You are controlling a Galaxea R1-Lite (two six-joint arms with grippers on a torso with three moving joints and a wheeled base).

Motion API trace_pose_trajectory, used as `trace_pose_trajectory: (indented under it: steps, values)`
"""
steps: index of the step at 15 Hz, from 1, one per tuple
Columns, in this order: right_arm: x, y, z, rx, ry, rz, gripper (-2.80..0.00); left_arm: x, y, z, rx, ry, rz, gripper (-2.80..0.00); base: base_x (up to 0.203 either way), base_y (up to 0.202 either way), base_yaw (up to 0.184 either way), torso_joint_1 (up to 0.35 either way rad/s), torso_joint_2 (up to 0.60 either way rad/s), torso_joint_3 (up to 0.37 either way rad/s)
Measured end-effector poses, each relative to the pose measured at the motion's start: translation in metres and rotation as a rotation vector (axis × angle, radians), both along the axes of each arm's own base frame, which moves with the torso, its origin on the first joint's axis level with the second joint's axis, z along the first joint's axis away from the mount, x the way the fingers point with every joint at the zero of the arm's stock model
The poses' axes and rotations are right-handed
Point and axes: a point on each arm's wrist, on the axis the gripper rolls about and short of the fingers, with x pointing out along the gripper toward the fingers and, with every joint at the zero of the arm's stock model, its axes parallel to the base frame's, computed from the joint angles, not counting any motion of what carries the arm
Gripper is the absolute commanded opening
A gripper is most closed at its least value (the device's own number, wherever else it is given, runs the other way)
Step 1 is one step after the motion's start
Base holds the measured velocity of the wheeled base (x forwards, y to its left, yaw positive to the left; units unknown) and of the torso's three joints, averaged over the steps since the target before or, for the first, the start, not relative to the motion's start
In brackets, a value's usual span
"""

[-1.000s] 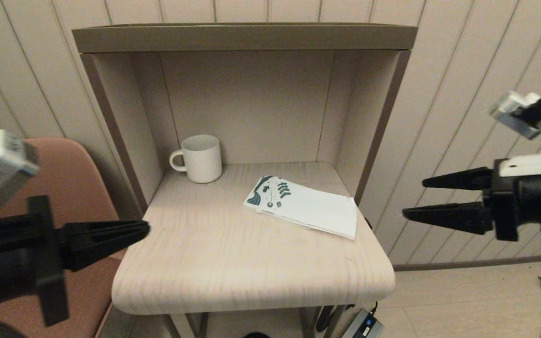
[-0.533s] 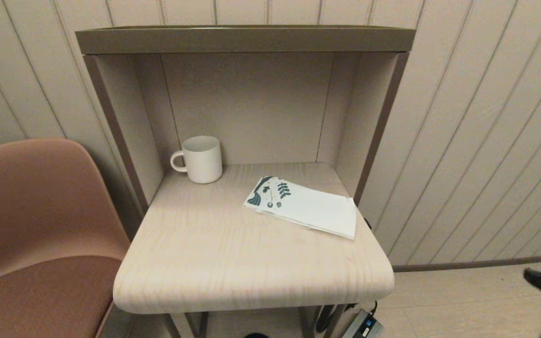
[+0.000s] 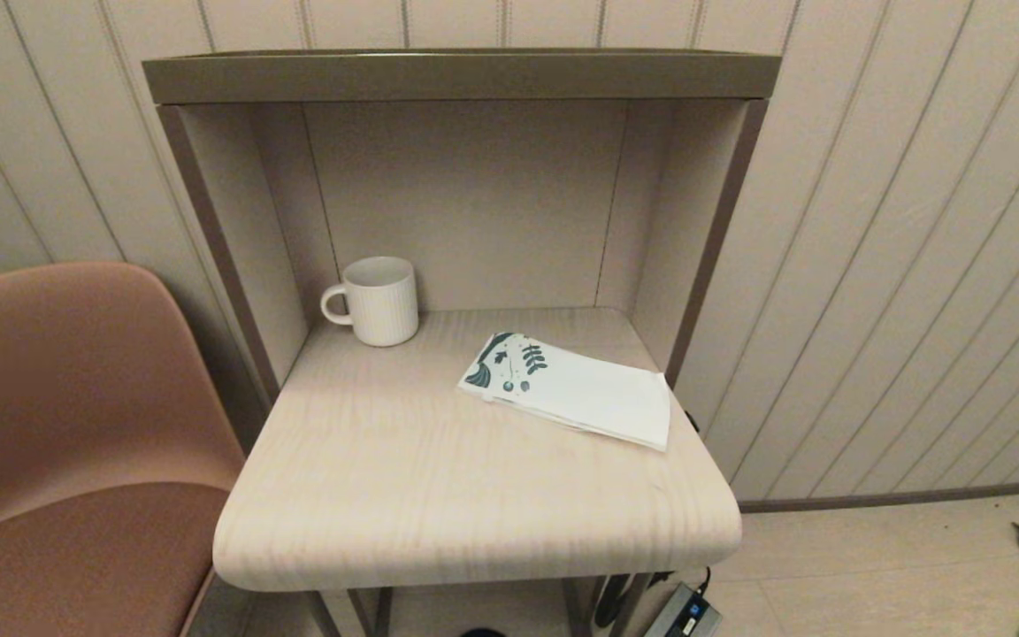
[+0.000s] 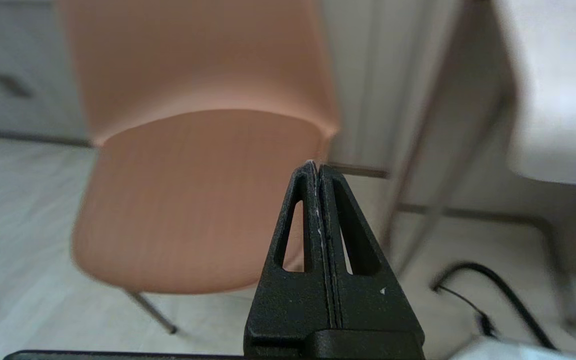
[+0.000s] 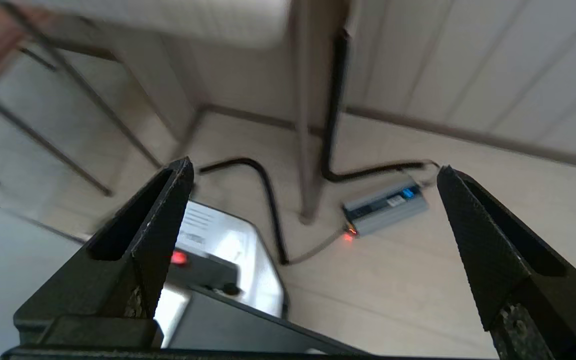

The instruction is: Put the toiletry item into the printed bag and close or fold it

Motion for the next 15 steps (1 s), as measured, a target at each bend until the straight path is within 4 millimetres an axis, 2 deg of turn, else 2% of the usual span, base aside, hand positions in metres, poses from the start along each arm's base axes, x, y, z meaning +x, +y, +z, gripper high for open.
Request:
trace_pose_trajectory:
  steps: [2, 5, 8, 12, 15]
  values:
    - [0.002, -0.002, -0.022, -0.030, -0.037, -0.068, 0.00, 0.005, -0.001, -0.012, 0.044, -0.034, 0.050, -2.80, 0.000, 0.000, 0.000, 0.000, 0.00, 0.000]
    - [-0.001, -0.004, -0.029, -0.049, -0.223, -0.112, 0.00, 0.001, -0.002, -0.029, 0.124, -0.063, 0.068, -2.80, 0.000, 0.000, 0.000, 0.000, 0.00, 0.000]
    - [-0.012, -0.005, -0.037, -0.034, -0.268, -0.143, 0.00, -0.011, -0.005, -0.040, 0.193, -0.108, -0.057, -2.80, 0.000, 0.000, 0.000, 0.000, 0.00, 0.000]
    - [-0.016, -0.006, -0.038, 0.098, -0.274, -0.184, 0.00, -0.013, -0.011, -0.052, 0.054, -0.162, -0.272, -2.80, 0.000, 0.000, 0.000, 0.000, 0.00, 0.000]
    - [-0.017, -0.005, -0.038, 0.082, -0.286, -0.177, 0.00, -0.013, -0.011, -0.056, -0.014, -0.172, -0.250, -2.80, 0.000, 0.000, 0.000, 0.000, 0.00, 0.000]
